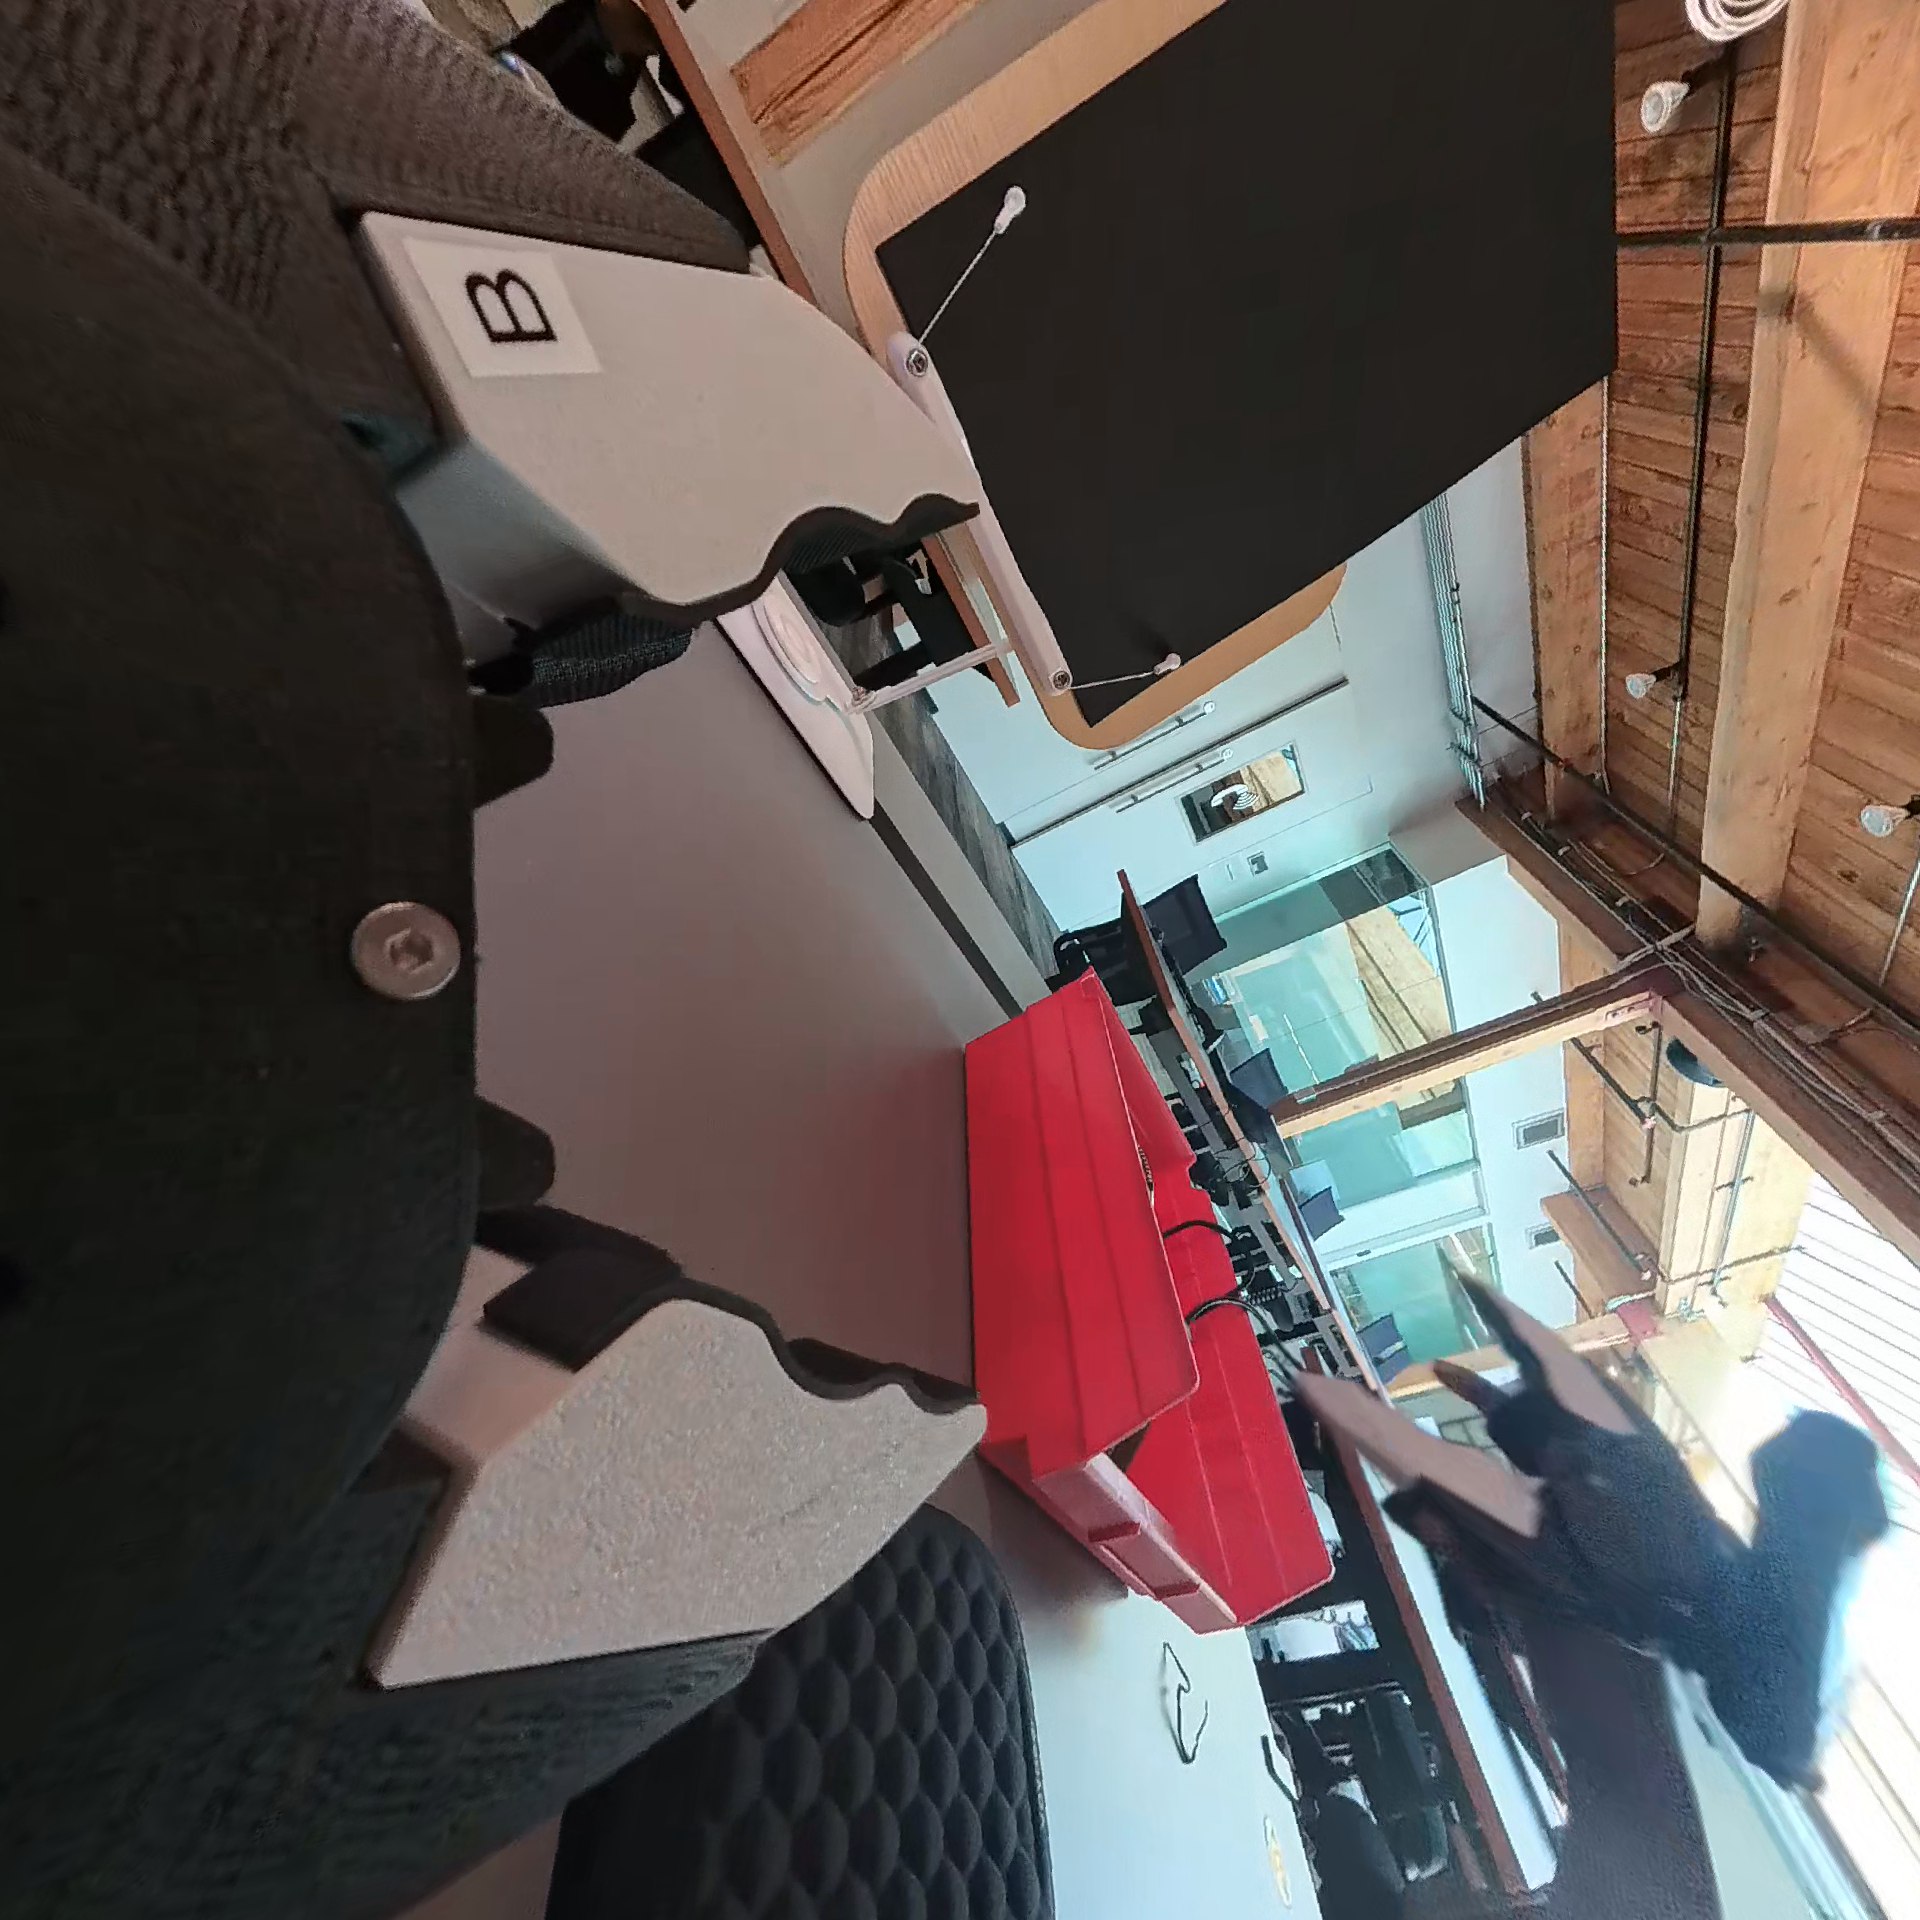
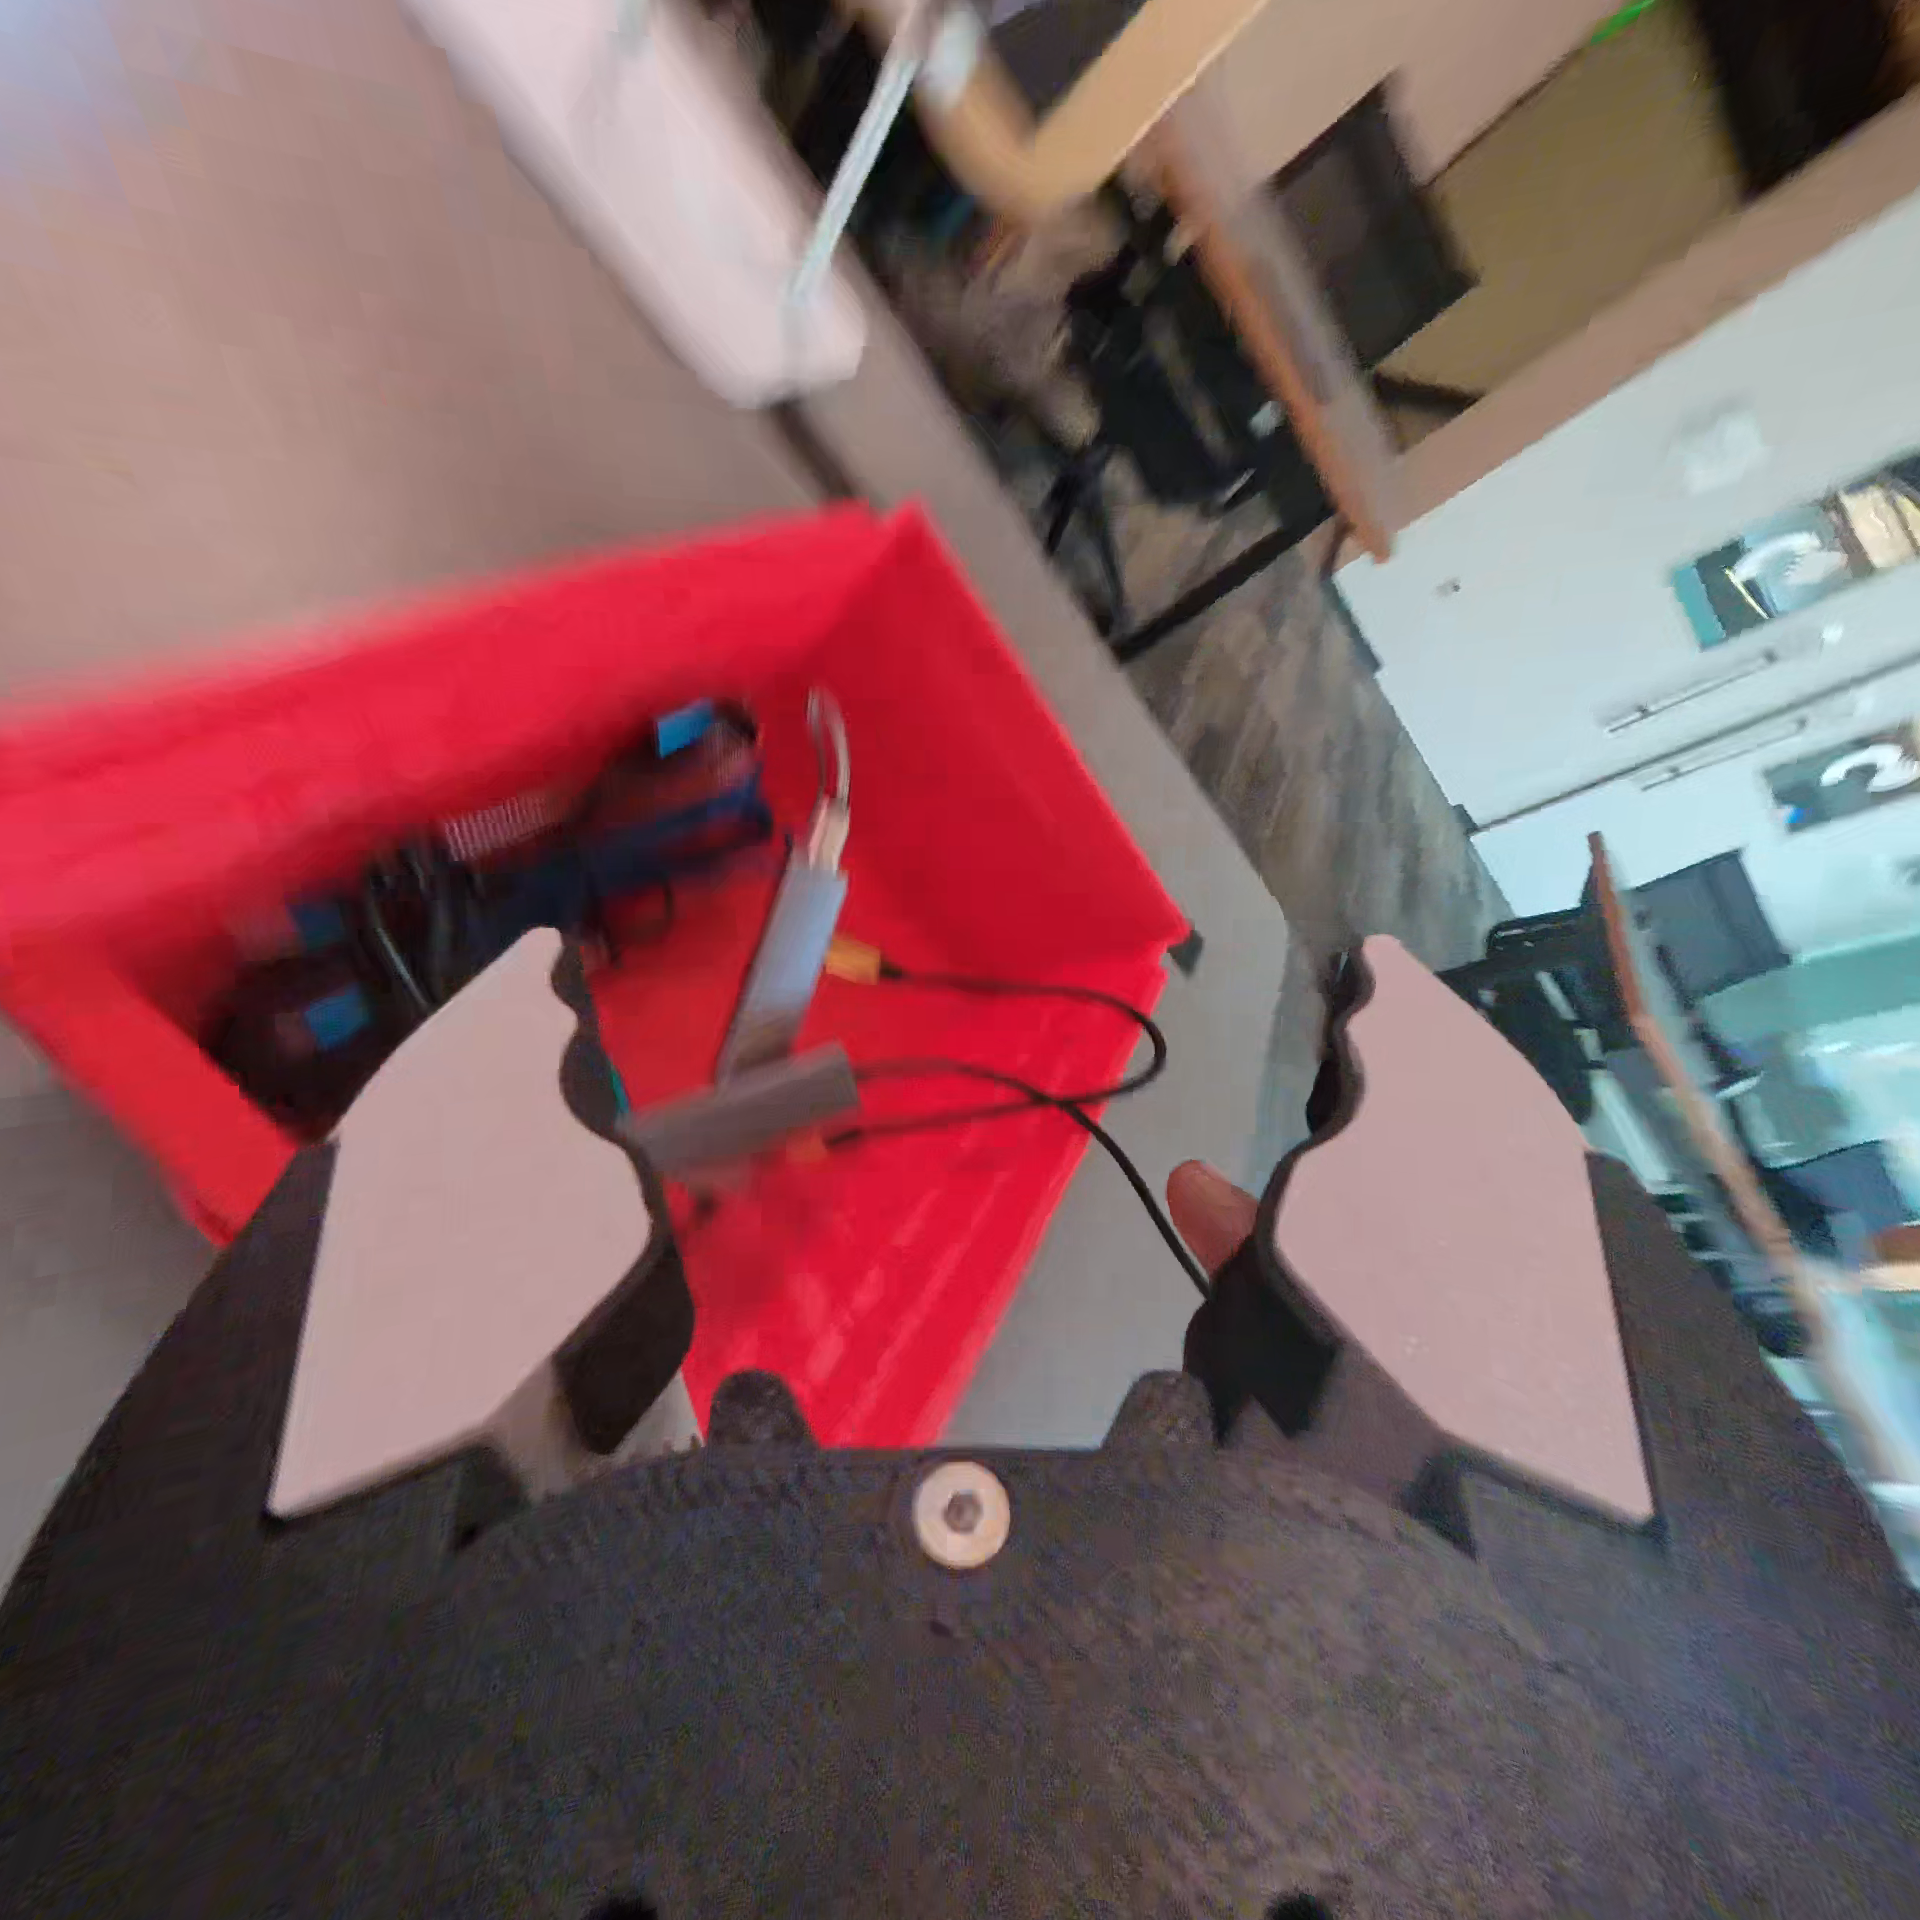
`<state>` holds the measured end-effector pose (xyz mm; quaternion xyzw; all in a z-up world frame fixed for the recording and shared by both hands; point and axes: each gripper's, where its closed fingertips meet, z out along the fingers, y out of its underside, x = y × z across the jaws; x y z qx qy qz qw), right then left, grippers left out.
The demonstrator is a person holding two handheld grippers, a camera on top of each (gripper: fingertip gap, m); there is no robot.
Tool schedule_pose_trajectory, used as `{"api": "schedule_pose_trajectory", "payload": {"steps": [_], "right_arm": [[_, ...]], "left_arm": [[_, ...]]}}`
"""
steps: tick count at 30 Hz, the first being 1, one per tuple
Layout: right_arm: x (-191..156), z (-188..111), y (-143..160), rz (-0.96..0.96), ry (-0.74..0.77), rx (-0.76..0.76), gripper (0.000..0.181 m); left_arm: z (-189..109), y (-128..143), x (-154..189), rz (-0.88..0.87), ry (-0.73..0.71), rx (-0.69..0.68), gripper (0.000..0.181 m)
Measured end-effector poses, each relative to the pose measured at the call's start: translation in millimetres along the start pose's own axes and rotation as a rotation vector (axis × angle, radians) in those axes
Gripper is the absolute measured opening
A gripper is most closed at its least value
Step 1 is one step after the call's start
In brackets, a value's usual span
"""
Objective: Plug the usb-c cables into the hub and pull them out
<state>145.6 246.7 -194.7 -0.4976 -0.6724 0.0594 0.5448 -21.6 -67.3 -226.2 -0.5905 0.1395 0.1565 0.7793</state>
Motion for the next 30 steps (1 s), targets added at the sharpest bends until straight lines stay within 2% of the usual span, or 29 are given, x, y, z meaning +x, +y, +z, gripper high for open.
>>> {"api": "schedule_pose_trajectory", "payload": {"steps": [3, 5, 6, 9, 11, 13, 16, 19, 21, 23, 25, 27, 30], "right_arm": [[12, -36, -51, 0.339, 0.118, 0.33, 0.127], [10, -58, -70, 0.551, 0.151, 0.51, 0.119], [9, -65, -73, 0.653, 0.168, 0.552, 0.121], [4, -87, -80, 0.847, 0.241, 0.722, 0.145], [3, -109, -84, 0.909, 0.342, 0.897, 0.145], [-10, -118, -86, 0.943, 0.381, 0.96, 0.145], [-47, -88, -95, 0.9, 0.281, 0.817, 0.145], [-91, -38, -93, 0.739, 0.125, 0.494, 0.141], [-119, -14, -80, 0.688, 0.029, 0.288, 0.123], [-132, -1, -69, 0.685, 0.011, 0.188, 0.107], [-135, 8, -51, 0.679, 0.047, 0.079, 0.095], [-136, 15, -33, 0.649, 0.098, -0.027, 0.075], [-140, 27, -18, 0.641, 0.143, -0.108, 0.038]], "left_arm": [[0, 0, 0, -0.001, 0.0, 0.003, 0.142], [0, 0, 0, -0.006, 0.001, 0.003, 0.142], [0, 0, 0, -0.009, 0.004, 0.003, 0.142], [0, -1, 2, -0.004, 0.012, 0.004, 0.142], [0, -1, 3, 0.004, 0.018, 0.002, 0.142], [1, 0, 5, 0.013, 0.025, -0.003, 0.142], [2, 1, 6, 0.019, 0.029, -0.01, 0.142], [1, 0, 5, 0.015, 0.022, -0.006, 0.142], [0, 0, 4, 0.01, 0.017, -0.003, 0.142], [0, -1, 3, 0.005, 0.015, -0.002, 0.142], [0, 0, 3, 0.004, 0.017, -0.004, 0.142], [0, 0, 4, 0.005, 0.017, -0.005, 0.142], [1, 0, 3, 0.005, 0.016, -0.007, 0.142]]}}
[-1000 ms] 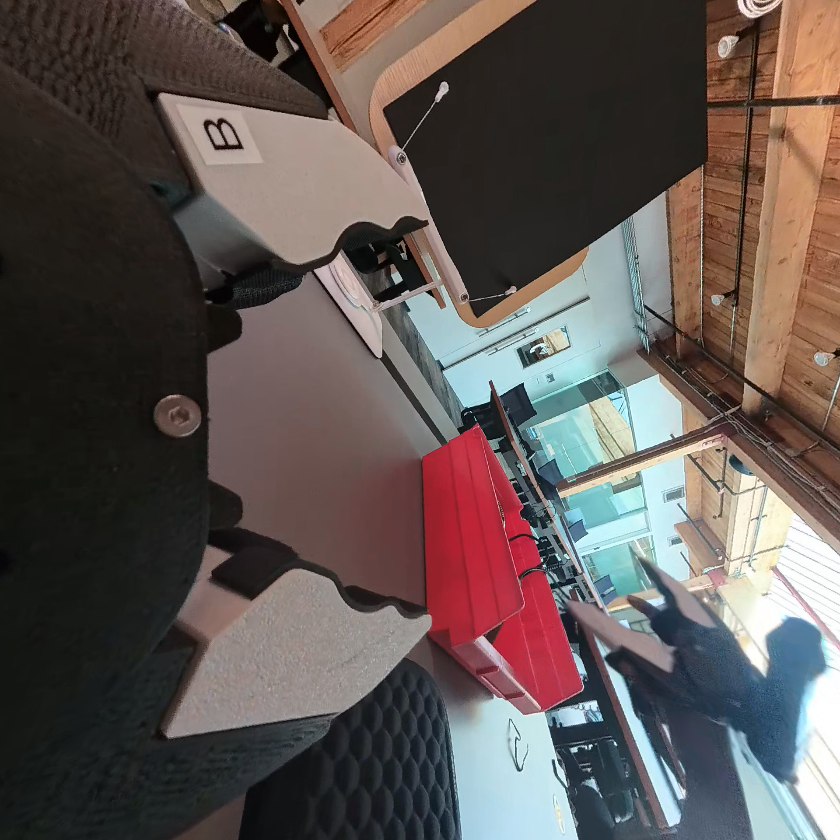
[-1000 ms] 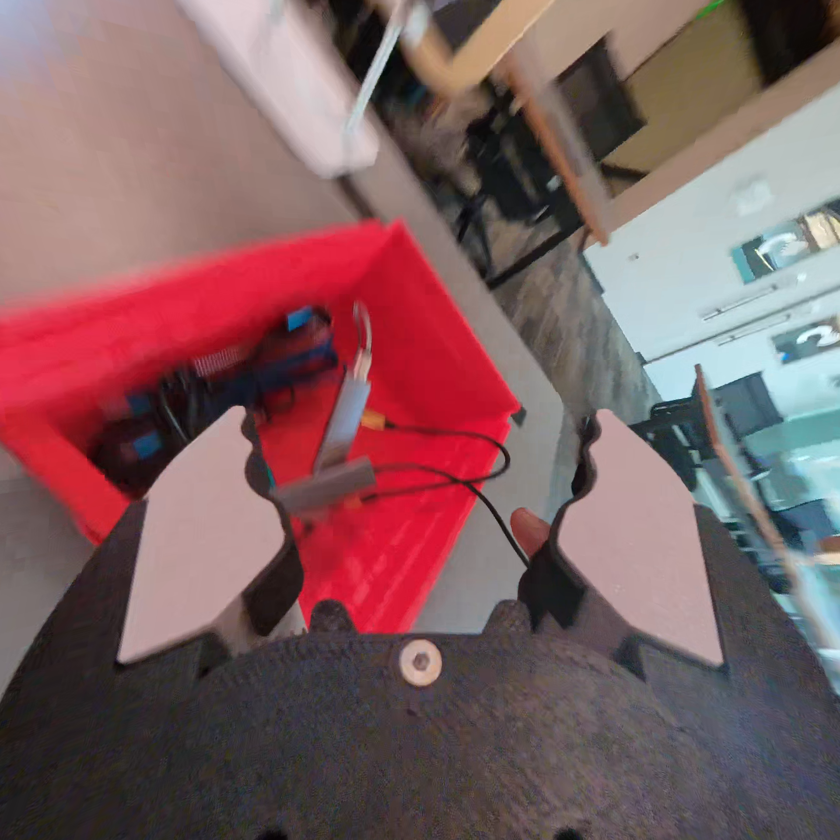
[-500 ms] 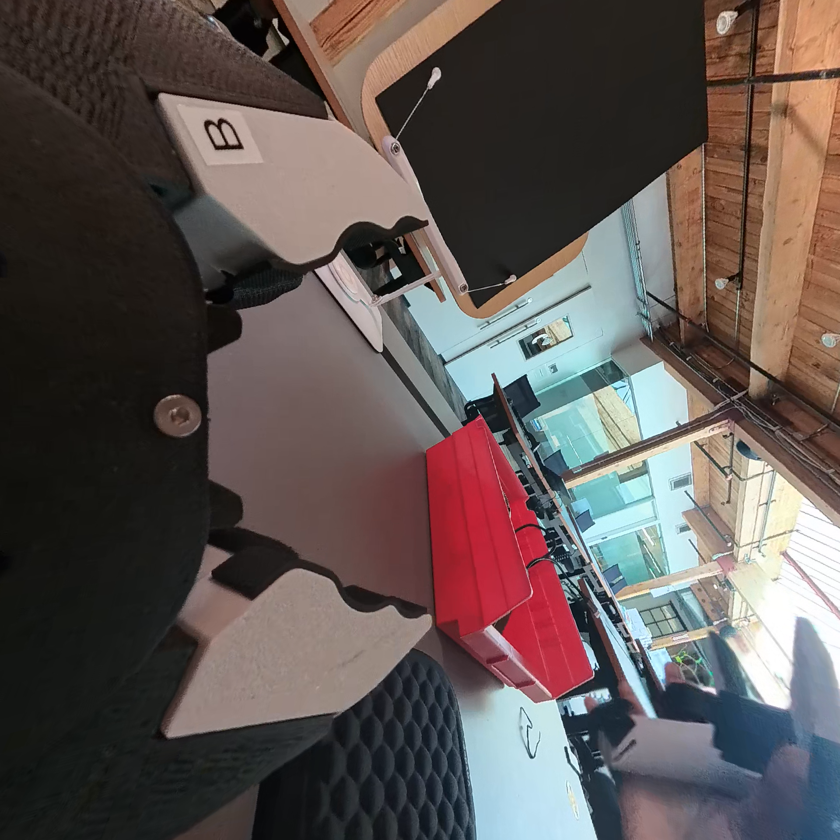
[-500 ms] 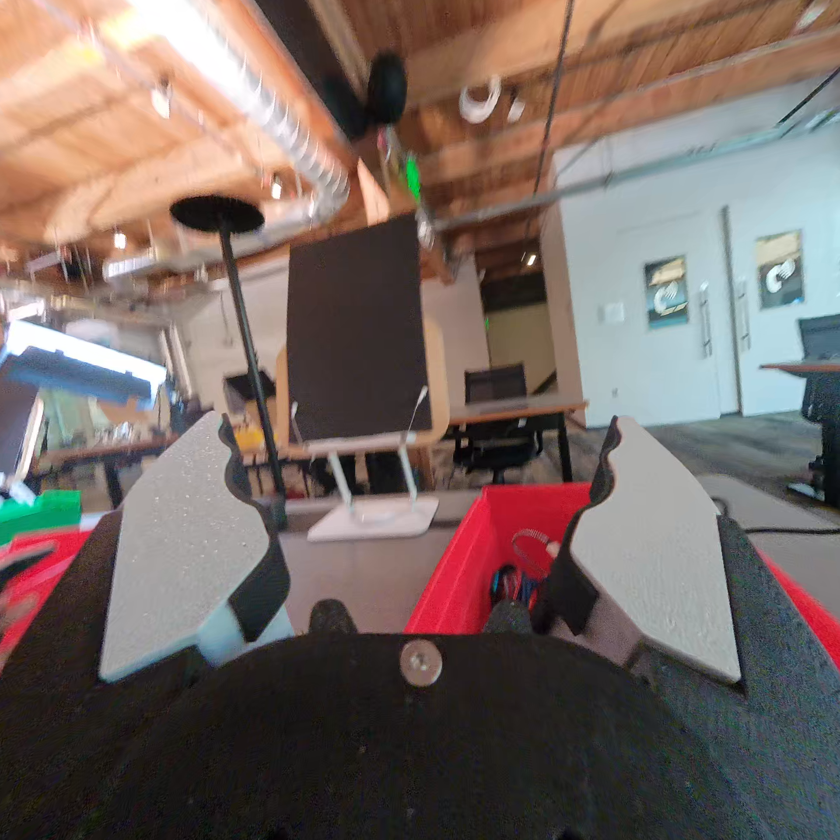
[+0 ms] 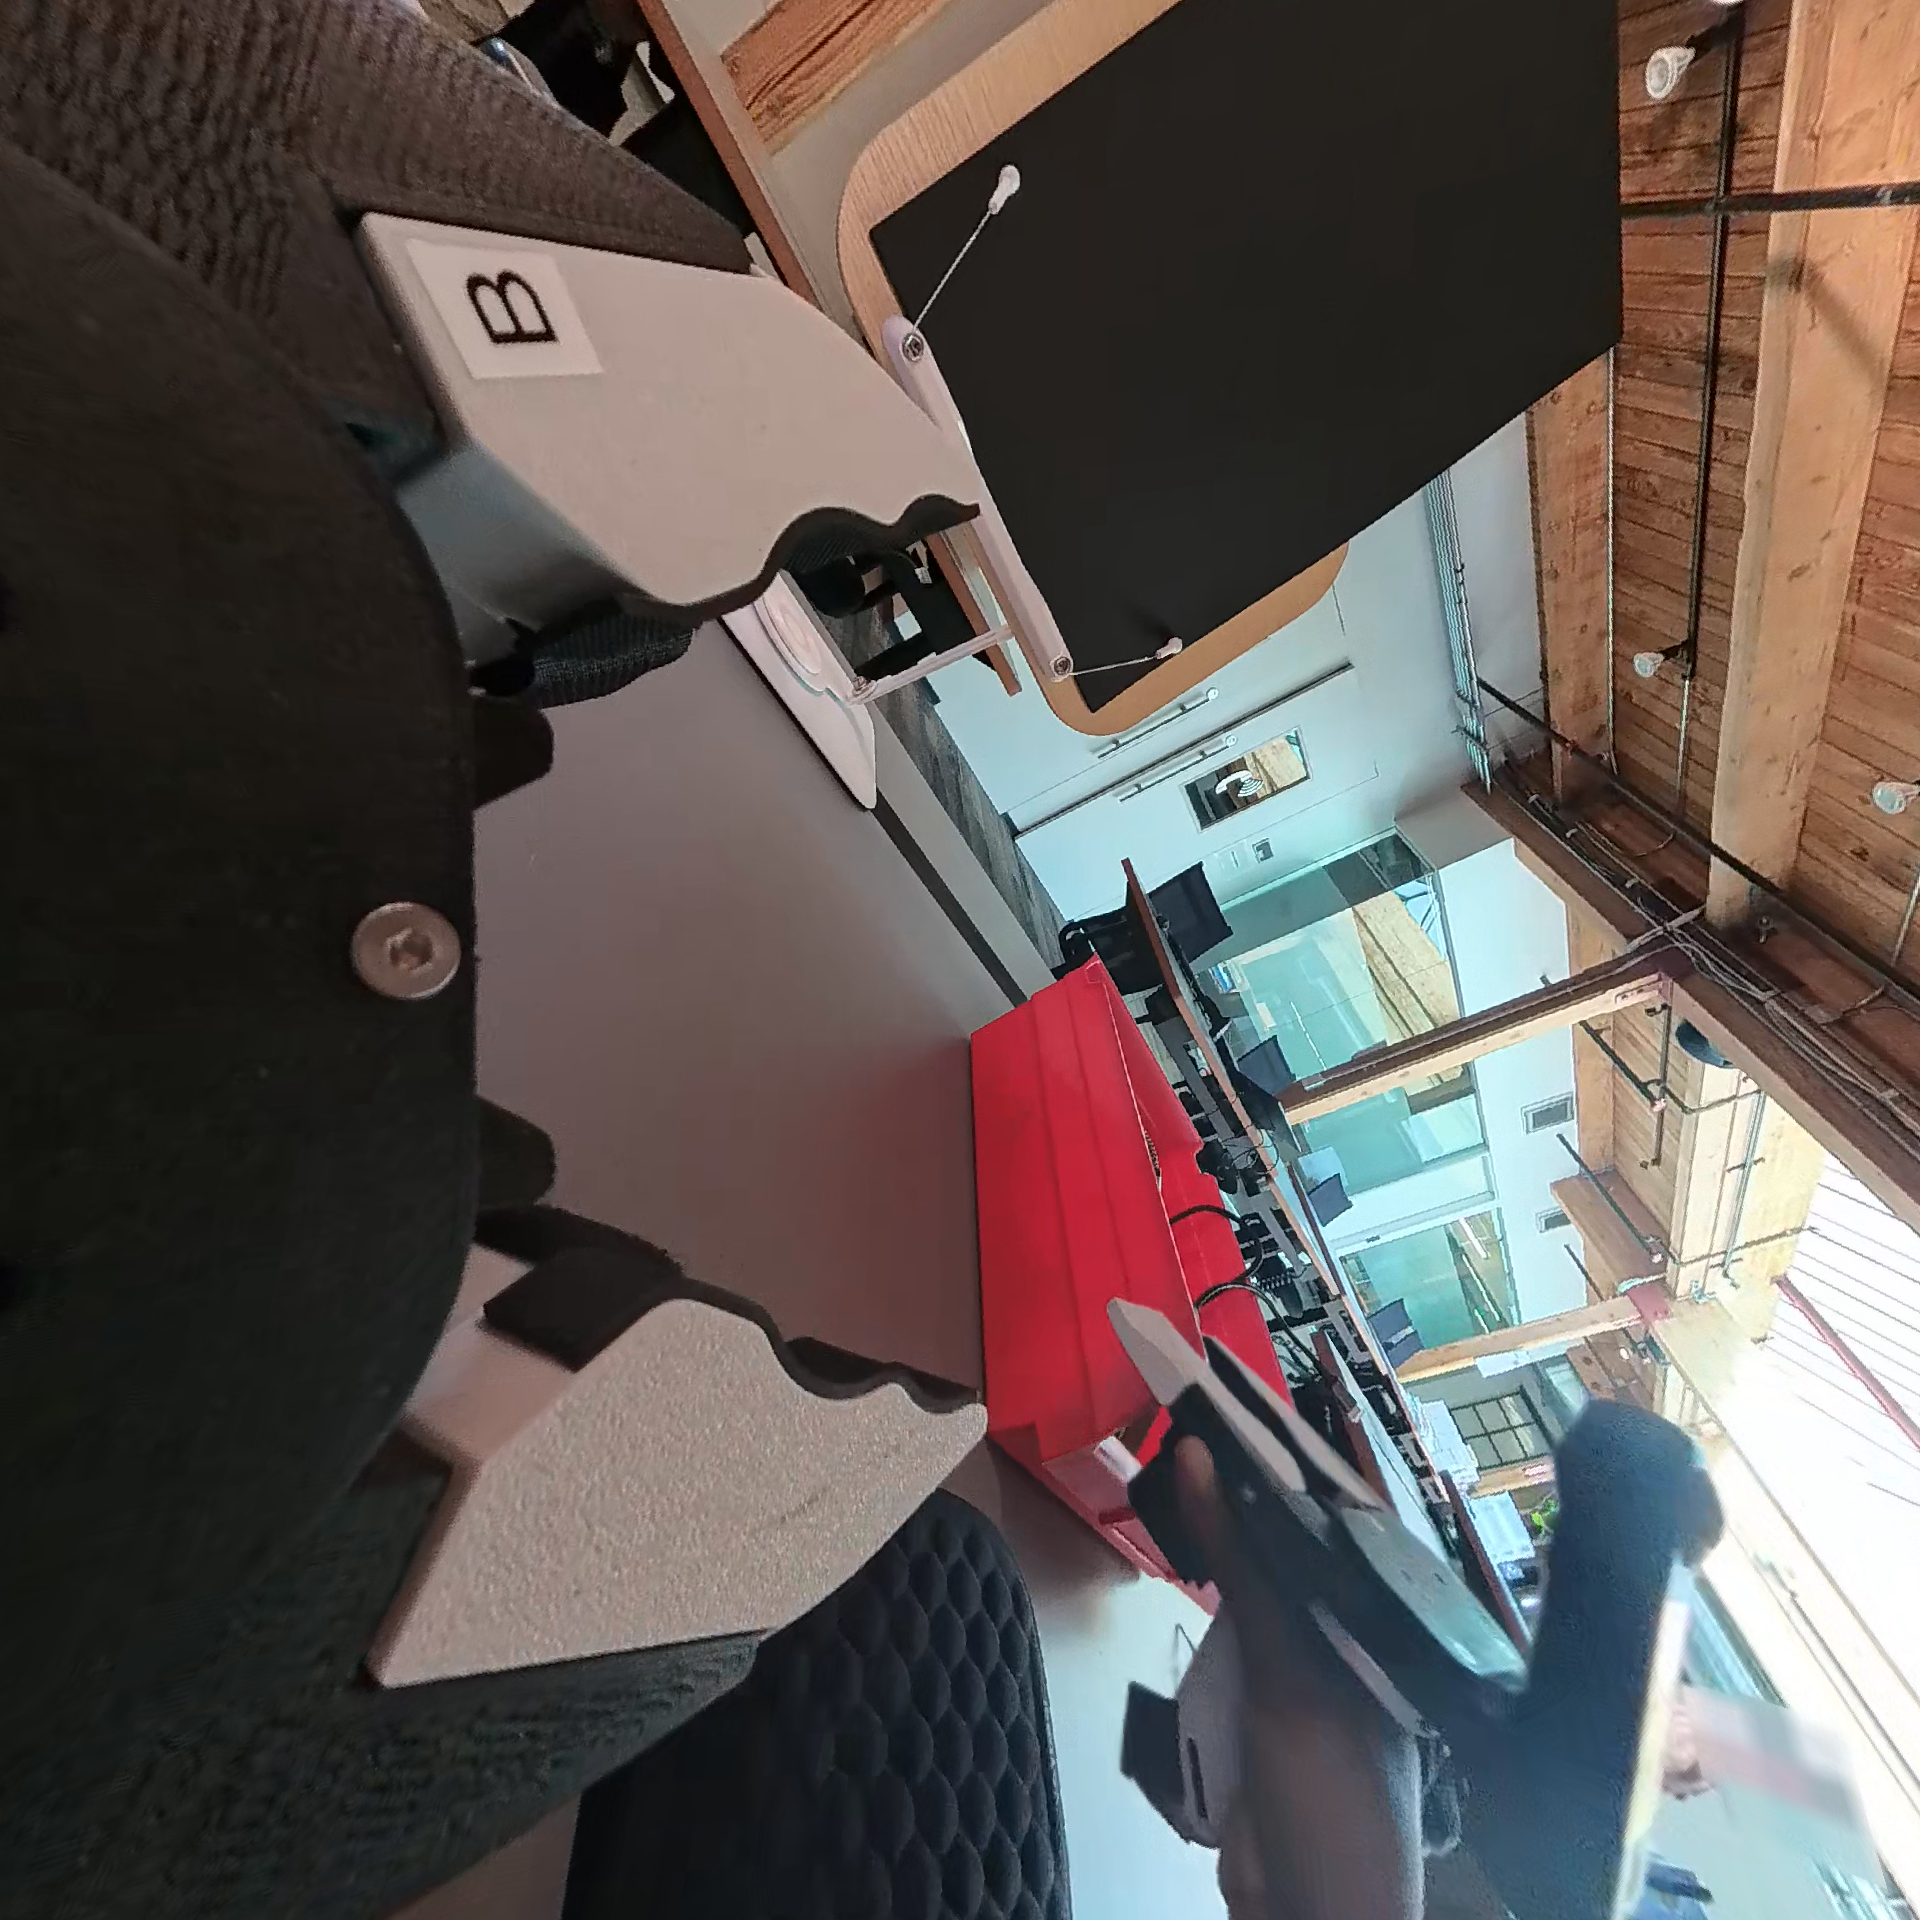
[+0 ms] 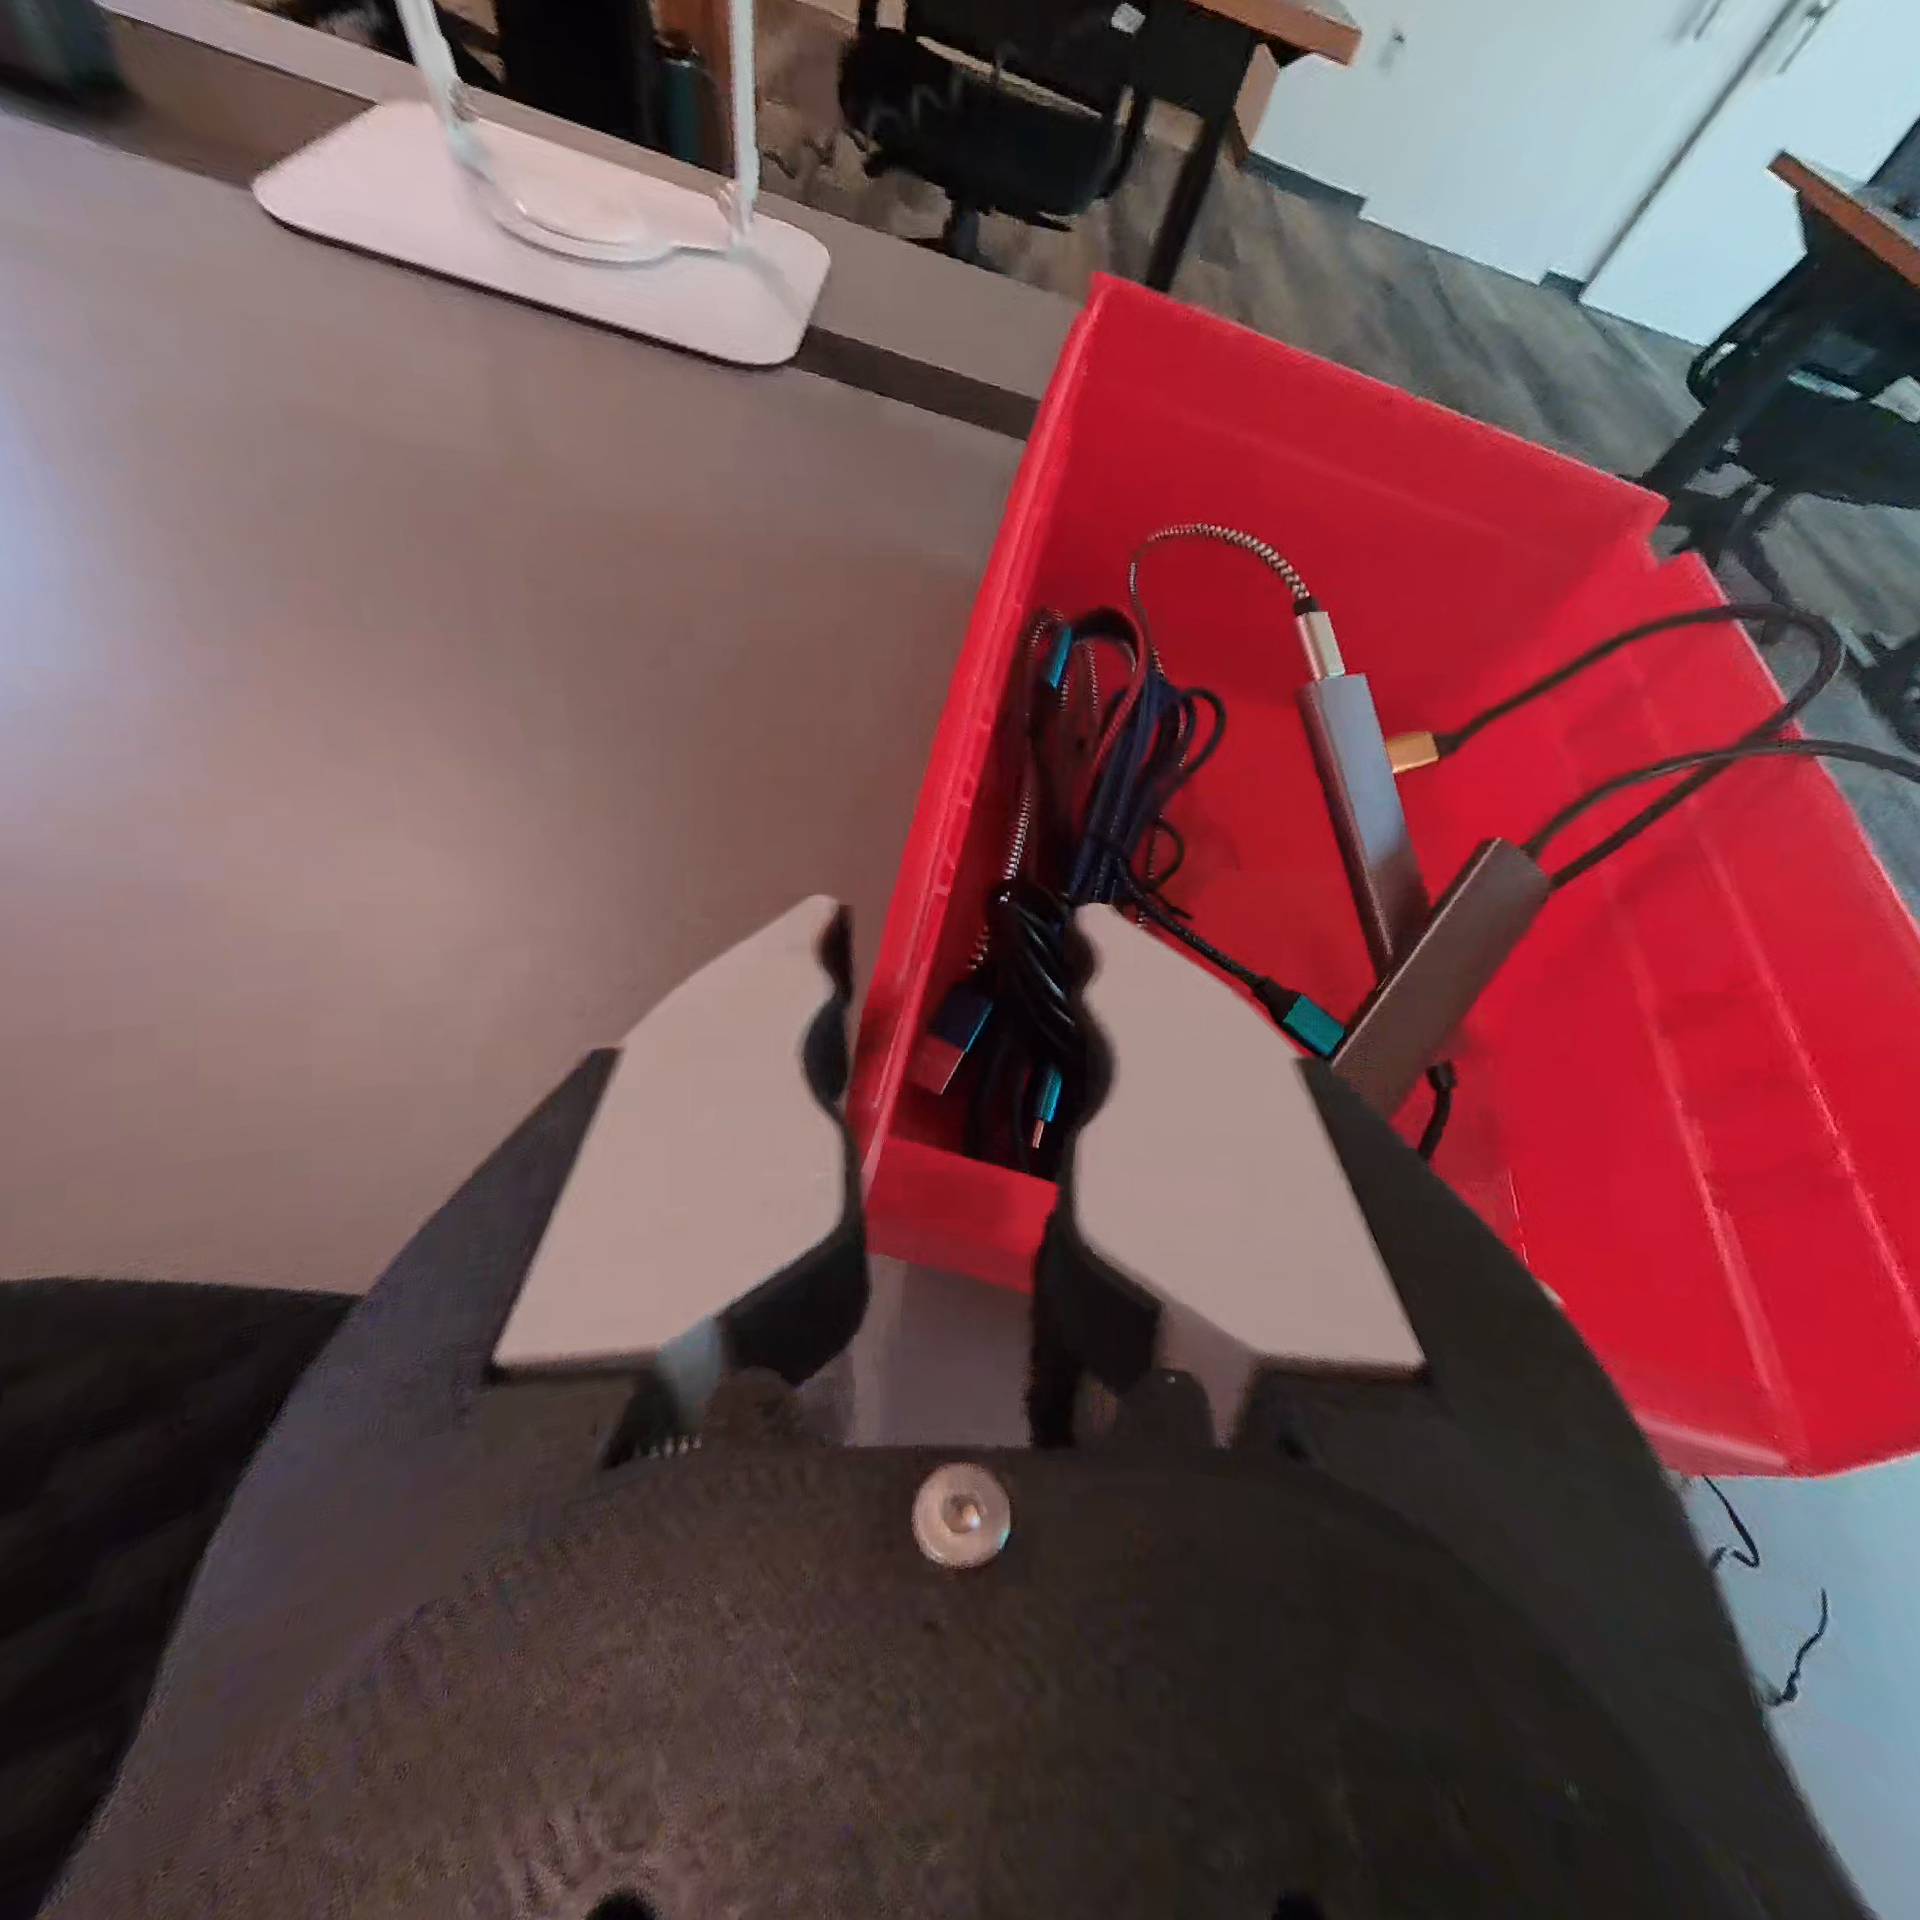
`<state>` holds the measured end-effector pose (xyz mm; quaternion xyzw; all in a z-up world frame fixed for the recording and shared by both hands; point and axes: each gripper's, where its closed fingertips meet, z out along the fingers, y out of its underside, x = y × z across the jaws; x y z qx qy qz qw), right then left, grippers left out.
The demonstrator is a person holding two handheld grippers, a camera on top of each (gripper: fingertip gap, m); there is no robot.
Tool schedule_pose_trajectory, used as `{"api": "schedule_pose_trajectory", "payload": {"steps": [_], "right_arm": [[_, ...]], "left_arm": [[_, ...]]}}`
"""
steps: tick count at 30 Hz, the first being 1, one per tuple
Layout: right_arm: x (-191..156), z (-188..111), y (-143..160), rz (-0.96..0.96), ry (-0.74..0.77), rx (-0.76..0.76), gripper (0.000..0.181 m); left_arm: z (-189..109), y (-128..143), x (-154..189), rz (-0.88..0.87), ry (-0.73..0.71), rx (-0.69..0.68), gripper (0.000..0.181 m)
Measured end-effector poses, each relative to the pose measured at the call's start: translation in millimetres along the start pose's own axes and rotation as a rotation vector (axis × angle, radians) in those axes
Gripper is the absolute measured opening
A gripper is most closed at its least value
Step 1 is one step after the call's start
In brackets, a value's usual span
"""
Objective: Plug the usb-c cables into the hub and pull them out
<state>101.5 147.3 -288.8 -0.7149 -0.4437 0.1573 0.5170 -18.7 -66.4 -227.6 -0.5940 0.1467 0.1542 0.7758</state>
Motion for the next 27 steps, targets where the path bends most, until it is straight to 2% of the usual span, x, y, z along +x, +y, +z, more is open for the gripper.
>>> {"api": "schedule_pose_trajectory", "payload": {"steps": [2, 7, 16, 22, 27], "right_arm": [[-8, 4, -1, -0.013, -0.017, 0.03, 0.009], [-28, 14, -10, -0.07, 0.011, 0.041, 0.012], [-121, 26, -39, -0.198, -0.139, 0.049, 0.02], [-199, 24, -60, -0.289, -0.274, 0.084, 0.02], [-264, 18, -76, -0.345, -0.402, 0.124, 0.018]], "left_arm": [[0, 0, 0, 0.002, -0.002, 0.0, 0.142], [0, -1, 0, 0.002, -0.005, 0.002, 0.142], [-5, -9, -6, -0.01, -0.033, 0.036, 0.141], [-30, -54, -28, -0.017, -0.088, 0.155, 0.141], [-76, -105, -70, 0.073, -0.197, 0.213, 0.14]]}}
